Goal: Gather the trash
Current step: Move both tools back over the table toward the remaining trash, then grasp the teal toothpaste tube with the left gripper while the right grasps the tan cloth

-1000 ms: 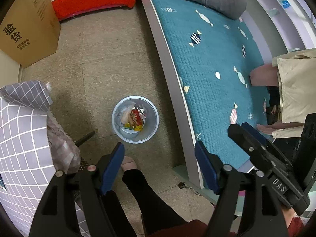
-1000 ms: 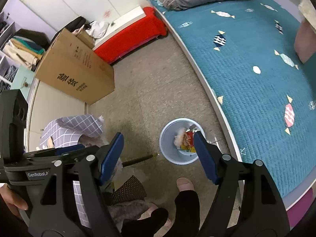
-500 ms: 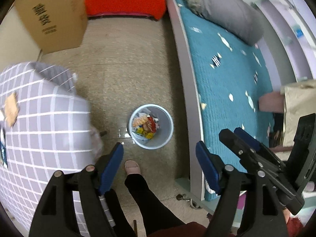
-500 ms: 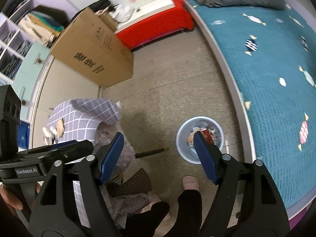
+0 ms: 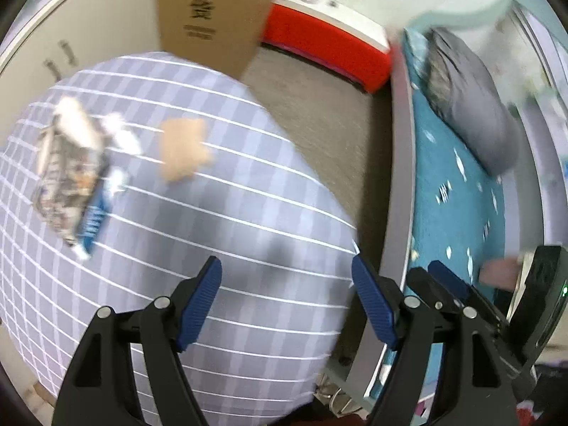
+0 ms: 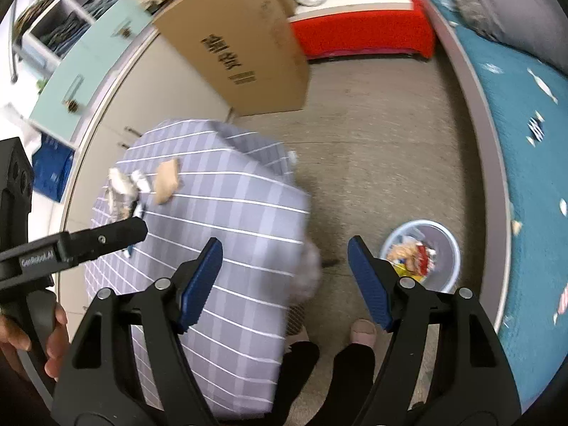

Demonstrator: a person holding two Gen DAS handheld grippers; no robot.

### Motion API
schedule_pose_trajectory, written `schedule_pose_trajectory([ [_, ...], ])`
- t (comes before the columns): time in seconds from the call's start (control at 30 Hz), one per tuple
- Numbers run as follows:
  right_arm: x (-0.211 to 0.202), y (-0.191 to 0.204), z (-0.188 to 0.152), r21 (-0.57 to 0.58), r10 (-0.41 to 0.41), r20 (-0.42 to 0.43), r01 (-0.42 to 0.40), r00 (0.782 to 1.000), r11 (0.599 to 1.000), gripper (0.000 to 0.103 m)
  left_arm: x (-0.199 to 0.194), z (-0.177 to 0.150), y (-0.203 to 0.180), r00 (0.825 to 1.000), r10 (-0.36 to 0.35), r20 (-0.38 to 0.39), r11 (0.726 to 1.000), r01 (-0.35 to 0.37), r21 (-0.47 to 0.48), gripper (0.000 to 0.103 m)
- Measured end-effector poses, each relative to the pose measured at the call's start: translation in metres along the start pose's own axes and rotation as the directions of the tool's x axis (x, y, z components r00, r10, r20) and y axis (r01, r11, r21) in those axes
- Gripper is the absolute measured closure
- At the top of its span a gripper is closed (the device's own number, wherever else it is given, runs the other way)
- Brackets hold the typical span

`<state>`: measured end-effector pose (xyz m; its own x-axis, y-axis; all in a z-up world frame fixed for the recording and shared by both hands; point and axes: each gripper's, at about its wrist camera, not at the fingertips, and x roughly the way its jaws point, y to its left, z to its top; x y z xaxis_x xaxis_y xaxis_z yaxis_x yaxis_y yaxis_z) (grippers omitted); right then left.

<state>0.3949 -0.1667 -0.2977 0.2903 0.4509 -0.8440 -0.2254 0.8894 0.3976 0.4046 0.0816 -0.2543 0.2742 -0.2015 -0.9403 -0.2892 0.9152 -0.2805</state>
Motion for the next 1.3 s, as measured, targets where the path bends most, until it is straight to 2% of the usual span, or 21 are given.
schedule_pose_trajectory([
  [0.1,0.022,0.038,0.007,-0.040,0.010,-0.007,-0.010,1.000,0.999,0.031,-0.008,0.010,0.031,0.999,0.033,0.018,0.999,-0.033,0.006,0.029],
  [0.27,0.054,0.088,0.016,-0.071,0.016,-0.027,-0.018,1.000,0.997,0.031,-0.006,0.014,0.080,0.994,0.108,0.017,0.992,-0.109,0.070,0.029],
  [0.4,0.074,0.114,0.020,-0.077,0.014,-0.044,-0.017,0.999,0.997,0.031,0.003,0.023,0.110,0.994,0.111,0.002,0.989,-0.110,0.095,0.030],
  [0.5,0.084,0.126,0.021,-0.076,0.007,-0.051,-0.011,0.999,0.997,0.031,0.014,0.028,0.123,0.995,0.101,-0.024,0.988,-0.097,0.117,0.039],
  [0.63,0.096,0.135,0.025,-0.068,-0.005,-0.059,0.001,0.998,0.998,0.031,0.033,0.033,0.130,0.991,0.126,-0.046,0.976,-0.116,0.184,0.042],
  [0.67,0.099,0.137,0.026,-0.067,-0.008,-0.060,0.004,0.998,0.998,0.031,0.037,0.034,0.131,0.989,0.137,-0.048,0.971,-0.125,0.206,0.047],
  [0.73,0.104,0.141,0.029,-0.066,-0.015,-0.062,0.011,0.998,0.998,0.031,0.044,0.035,0.133,0.989,0.124,-0.079,0.972,-0.105,0.212,0.070],
  [0.77,0.107,0.142,0.029,-0.066,-0.018,-0.064,0.014,0.998,0.998,0.031,0.047,0.036,0.134,0.989,0.118,-0.093,0.973,-0.096,0.209,0.090],
  [0.87,0.114,0.147,0.033,-0.069,-0.022,-0.067,0.018,0.997,0.997,0.031,0.049,0.039,0.144,0.993,0.047,-0.112,0.984,-0.027,0.173,0.098],
  [1.03,0.131,0.164,0.040,-0.098,-0.025,-0.076,0.017,0.997,0.995,0.031,0.027,0.046,0.166,0.998,-0.012,-0.056,0.996,0.017,0.091,0.099],
  [1.23,0.157,0.188,0.047,-0.190,-0.064,-0.078,0.048,0.995,0.981,0.031,0.001,0.049,0.184,1.000,0.001,0.013,0.998,-0.002,0.064,0.100],
  [1.27,0.161,0.190,0.048,-0.204,-0.077,-0.080,0.059,0.994,0.977,0.032,-0.002,0.046,0.186,1.000,0.007,0.018,0.998,-0.008,0.063,0.100],
  [1.3,0.167,0.192,0.048,-0.220,-0.095,-0.084,0.075,0.992,0.973,0.041,-0.004,0.046,0.187,1.000,0.011,0.022,0.998,-0.012,0.058,0.100],
])
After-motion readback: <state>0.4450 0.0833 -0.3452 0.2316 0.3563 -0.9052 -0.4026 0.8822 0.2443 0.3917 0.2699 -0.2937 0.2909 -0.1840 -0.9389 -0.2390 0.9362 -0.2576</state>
